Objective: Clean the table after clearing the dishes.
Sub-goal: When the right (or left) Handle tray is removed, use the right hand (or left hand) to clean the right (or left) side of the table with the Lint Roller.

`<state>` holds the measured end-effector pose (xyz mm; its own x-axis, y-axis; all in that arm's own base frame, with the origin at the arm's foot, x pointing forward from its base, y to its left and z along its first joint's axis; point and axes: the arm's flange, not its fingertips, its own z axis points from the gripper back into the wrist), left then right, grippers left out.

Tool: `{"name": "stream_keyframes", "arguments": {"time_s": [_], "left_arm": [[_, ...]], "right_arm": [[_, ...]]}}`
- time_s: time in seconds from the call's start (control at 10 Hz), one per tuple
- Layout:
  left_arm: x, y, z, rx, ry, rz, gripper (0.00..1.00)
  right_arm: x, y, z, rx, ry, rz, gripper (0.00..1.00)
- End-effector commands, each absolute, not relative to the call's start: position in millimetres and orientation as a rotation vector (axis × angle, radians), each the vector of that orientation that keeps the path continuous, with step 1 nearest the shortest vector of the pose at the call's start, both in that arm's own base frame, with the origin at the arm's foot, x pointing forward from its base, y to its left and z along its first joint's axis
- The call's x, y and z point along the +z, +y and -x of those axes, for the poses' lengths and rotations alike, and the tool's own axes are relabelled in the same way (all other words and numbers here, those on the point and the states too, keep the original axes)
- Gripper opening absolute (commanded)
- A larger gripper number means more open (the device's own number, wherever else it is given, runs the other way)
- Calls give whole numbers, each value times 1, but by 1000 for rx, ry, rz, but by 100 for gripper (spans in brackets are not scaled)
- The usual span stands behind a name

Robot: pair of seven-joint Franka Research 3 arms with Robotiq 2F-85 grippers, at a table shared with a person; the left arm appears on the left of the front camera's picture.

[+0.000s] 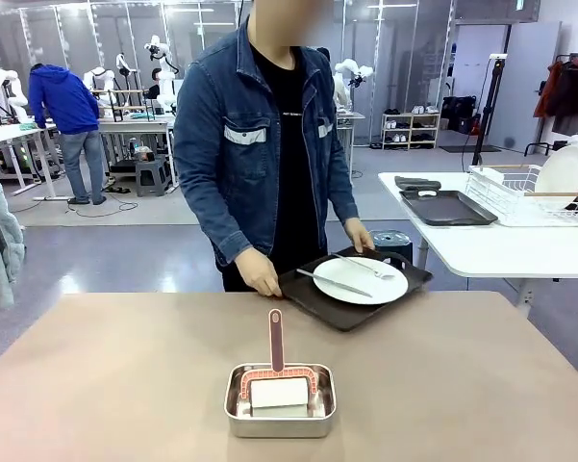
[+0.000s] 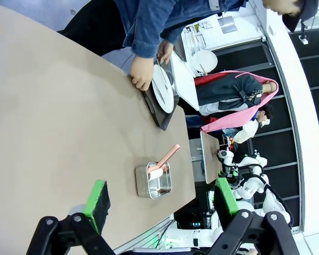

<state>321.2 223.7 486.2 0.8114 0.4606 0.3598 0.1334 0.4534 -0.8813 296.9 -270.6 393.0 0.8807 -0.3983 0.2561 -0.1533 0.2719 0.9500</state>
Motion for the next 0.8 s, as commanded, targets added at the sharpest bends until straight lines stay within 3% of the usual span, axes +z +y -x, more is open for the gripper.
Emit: {"name": "stream_keyframes", "arguments": {"time_s": [0.0, 0.7], "left_arm": [[490, 223, -319, 231, -614, 1108, 100], [490, 223, -319, 231, -614, 1108, 100]], "right_arm": [[395, -270, -295, -175, -503, -1302, 100], [393, -271, -297, -174, -501, -1300, 100]]}}
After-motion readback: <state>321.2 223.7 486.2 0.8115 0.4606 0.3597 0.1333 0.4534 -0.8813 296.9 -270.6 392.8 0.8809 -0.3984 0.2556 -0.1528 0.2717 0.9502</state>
